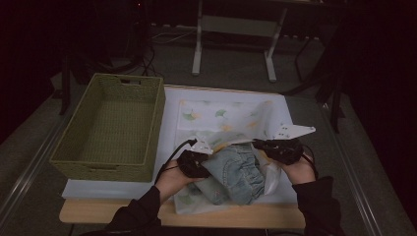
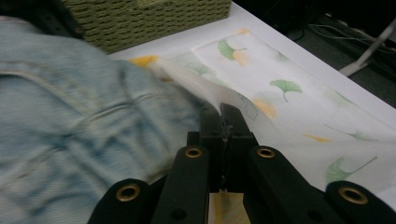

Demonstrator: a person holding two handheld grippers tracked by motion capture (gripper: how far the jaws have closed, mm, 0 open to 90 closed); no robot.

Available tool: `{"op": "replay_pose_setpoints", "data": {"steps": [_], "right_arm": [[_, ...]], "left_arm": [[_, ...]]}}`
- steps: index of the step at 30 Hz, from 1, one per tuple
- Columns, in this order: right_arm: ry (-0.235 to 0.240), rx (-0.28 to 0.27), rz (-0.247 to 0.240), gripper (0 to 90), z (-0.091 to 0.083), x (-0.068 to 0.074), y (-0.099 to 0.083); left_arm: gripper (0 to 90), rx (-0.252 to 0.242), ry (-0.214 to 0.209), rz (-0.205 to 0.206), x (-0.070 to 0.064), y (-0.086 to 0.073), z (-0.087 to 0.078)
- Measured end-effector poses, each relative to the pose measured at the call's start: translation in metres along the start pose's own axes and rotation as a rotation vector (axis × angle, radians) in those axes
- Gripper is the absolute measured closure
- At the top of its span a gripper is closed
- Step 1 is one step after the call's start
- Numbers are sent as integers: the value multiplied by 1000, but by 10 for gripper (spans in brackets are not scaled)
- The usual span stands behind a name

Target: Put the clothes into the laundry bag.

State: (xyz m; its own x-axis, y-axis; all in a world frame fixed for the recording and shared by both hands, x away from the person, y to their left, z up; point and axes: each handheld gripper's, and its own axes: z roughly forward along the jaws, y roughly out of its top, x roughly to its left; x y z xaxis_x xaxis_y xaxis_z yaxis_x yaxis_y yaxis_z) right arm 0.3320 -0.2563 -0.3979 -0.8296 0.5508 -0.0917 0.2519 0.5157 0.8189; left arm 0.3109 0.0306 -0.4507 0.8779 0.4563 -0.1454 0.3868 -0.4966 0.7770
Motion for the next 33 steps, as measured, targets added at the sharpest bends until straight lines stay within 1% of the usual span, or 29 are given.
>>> {"op": "replay_pose_setpoints", "data": {"steps": [3,4,6,8,10,11,12,14,15,16,18,20,22,23,24,25,26,30,31,32,33], "right_arm": [[4,5,-6,893,0,1,1],[7,2,-7,893,0,2,1],[8,1,-9,893,1,2,1],[7,-4,-12,893,0,2,2],[8,-9,-12,894,0,3,3],[11,-8,-15,893,-1,3,3],[9,-7,-18,894,-1,3,4],[13,-10,-21,893,-1,5,5],[15,-10,-24,894,-2,5,5],[15,-9,-27,893,-2,6,6],[21,-12,-30,893,-2,8,7],[28,-12,-38,893,-1,11,9],[26,-6,-57,893,-1,15,11],[26,-6,-57,893,-1,15,11],[34,-5,-62,893,0,16,11],[35,-1,-73,893,1,19,12],[43,-3,-72,893,1,20,13],[58,5,-80,893,3,23,13],[63,6,-80,893,3,24,13],[69,7,-84,893,4,25,12],[76,11,-90,893,4,27,12]], "left_arm": [[753,-22,31,-22,3,3,0],[753,-27,48,-27,4,5,0],[753,-31,71,-35,5,9,1],[753,-33,106,-49,6,12,2],[753,-33,140,-47,7,16,3],[753,-33,146,-51,7,17,3],[753,-29,152,-47,8,19,3],[753,-33,171,-64,11,21,4],[753,-31,175,-59,12,23,4],[753,-30,190,-61,14,24,4],[753,-29,205,-78,18,25,6],[754,-28,240,-98,21,27,6],[754,-48,258,-124,26,28,5],[754,-48,258,-124,26,28,5],[754,-75,277,-140,30,32,3],[754,-87,286,-149,31,33,2],[754,-97,299,-150,31,35,1],[754,-123,372,-160,32,41,0],[755,-130,387,-168,32,42,0],[755,-139,390,-178,33,43,1],[755,-139,407,-182,34,43,1]]}}
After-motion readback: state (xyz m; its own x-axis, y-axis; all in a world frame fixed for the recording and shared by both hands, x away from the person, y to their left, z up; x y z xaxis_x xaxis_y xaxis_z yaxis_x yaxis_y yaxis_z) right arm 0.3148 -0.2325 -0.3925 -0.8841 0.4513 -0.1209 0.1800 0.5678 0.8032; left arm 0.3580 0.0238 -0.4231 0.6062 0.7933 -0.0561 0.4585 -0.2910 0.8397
